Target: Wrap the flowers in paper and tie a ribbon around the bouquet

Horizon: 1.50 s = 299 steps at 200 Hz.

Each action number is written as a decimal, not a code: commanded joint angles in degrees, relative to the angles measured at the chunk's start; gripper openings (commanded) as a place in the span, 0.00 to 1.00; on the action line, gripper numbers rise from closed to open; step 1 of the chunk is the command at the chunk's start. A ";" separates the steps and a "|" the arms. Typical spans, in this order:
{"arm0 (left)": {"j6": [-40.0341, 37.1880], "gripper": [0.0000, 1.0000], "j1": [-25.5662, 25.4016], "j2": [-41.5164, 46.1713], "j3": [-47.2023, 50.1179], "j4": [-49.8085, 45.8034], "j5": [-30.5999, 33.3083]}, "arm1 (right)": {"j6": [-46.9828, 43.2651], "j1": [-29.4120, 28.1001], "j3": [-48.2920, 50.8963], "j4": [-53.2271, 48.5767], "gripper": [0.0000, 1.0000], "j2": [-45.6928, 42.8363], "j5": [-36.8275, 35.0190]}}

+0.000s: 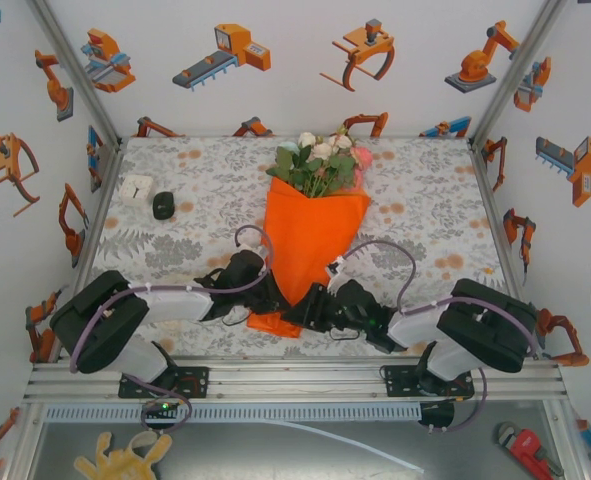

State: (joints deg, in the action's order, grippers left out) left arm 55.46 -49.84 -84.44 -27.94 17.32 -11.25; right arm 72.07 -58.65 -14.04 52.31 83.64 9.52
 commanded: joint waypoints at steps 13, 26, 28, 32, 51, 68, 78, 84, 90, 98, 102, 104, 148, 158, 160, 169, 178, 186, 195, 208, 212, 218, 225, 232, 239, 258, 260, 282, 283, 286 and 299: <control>-0.31 0.16 0.10 -0.18 0.62 -0.03 0.73 | -2.57 -0.27 -0.64 1.11 0.49 1.39 2.84; -1.03 0.16 0.18 0.47 0.70 -1.32 1.51 | -1.22 -0.32 1.95 1.90 0.49 2.80 2.04; -1.07 0.16 0.14 0.50 0.70 -1.57 1.67 | -1.12 -0.26 2.36 1.98 0.49 3.03 1.94; -1.29 0.16 0.18 0.81 0.74 -2.07 1.96 | -0.67 -0.27 3.37 1.92 0.49 3.49 1.64; -2.11 0.16 0.45 1.32 0.55 -4.14 2.74 | 0.11 0.11 5.77 2.67 0.49 6.04 1.72; -2.19 0.16 0.62 1.03 0.61 -4.32 2.48 | -0.25 0.12 3.01 2.68 0.49 7.81 5.70; -2.12 0.16 0.63 0.91 0.61 -4.19 2.30 | -0.17 0.20 2.27 2.94 0.48 8.08 6.45; -2.03 0.16 0.63 0.92 0.69 -4.15 2.52 | -0.06 0.28 2.33 2.97 0.48 7.44 5.91; -2.16 0.16 0.62 1.10 0.82 -4.26 2.73 | 0.10 0.49 2.42 2.90 0.48 6.59 5.41; -2.12 0.16 0.71 1.24 0.87 -4.23 2.89 | 0.09 0.85 1.95 2.89 0.48 5.04 5.31; -2.28 0.16 0.71 1.32 0.87 -4.21 2.90 | 0.09 1.11 1.70 2.82 0.48 4.00 5.48; -2.29 0.16 0.76 1.35 0.90 -4.18 2.83 | 0.00 1.33 1.55 2.71 0.48 3.47 5.50; -2.55 0.16 0.71 1.13 0.61 -2.91 1.49 | -5.43 13.77 -2.37 -9.60 0.49 -7.02 2.85; -2.45 0.16 0.71 1.12 0.61 -2.70 1.42 | -6.81 16.39 -2.98 -11.24 0.49 -6.68 2.56; -2.42 0.16 0.69 1.12 0.65 -2.66 1.41 | -6.85 17.11 -3.00 -11.39 0.49 -6.43 2.71; -2.37 0.16 0.71 1.11 0.61 -2.47 1.21 | -7.08 19.74 -3.20 -10.95 0.49 -4.72 3.94; -2.29 0.16 0.67 1.20 0.69 -2.47 1.14 | -8.18 21.64 -4.11 -10.21 0.49 -2.94 5.79; -2.21 0.16 0.68 1.22 0.78 -2.46 1.12 | -8.82 23.02 -5.01 -10.14 0.49 -1.20 6.95; -2.29 0.16 0.69 1.41 0.87 -2.47 1.06 | -9.85 24.36 -6.23 -9.58 0.49 1.11 8.57; -2.42 0.16 0.71 1.56 1.04 -2.58 1.14 | -10.22 26.06 -7.07 -8.08 0.49 4.59 9.69; -2.43 0.16 0.71 1.61 1.05 -2.52 1.14 | -10.20 26.67 -7.01 -6.95 0.49 5.53 10.00; -2.44 0.16 0.71 1.63 1.09 -2.68 1.14 | -10.12 27.72 -7.00 -5.31 0.49 7.16 10.51; -2.47 0.16 0.68 1.66 1.14 -2.81 1.24 | -10.16 29.07 -7.24 -4.01 0.49 8.77 11.21; -2.40 0.16 0.66 1.70 1.21 -2.75 1.14 | -10.54 30.36 -7.75 -3.46 0.48 9.97 11.76; -2.38 0.16 0.63 1.66 1.29 -2.67 1.05 | -11.21 31.63 -8.36 -3.45 0.48 10.99 11.89; -2.36 0.16 0.71 2.03 1.40 -2.74 0.91 | -12.77 35.40 -10.66 -3.46 0.48 13.62 13.09; -2.37 0.16 0.76 2.14 1.47 -2.80 0.88 | -12.88 35.90 -10.90 -3.45 0.48 13.91 13.18; -2.63 0.16 0.71 2.80 1.45 -3.22 1.23 | -13.70 40.12 -14.79 -3.27 0.49 17.66 14.64; -2.59 0.16 0.71 2.84 1.47 -3.19 1.27 | -13.75 40.20 -14.96 -3.27 0.49 17.86 14.64; -2.51 0.16 0.71 2.87 1.53 -3.17 1.23 | -13.80 40.78 -15.63 -3.23 0.49 18.30 14.72; -2.40 0.16 0.71 2.88 1.65 -2.88 0.99 | -13.22 42.90 -18.84 -3.19 0.48 21.20 15.51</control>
State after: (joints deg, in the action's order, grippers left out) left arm 54.41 -49.45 -82.76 -27.44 15.55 -10.28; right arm 61.30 -19.20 -28.27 48.90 100.57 23.99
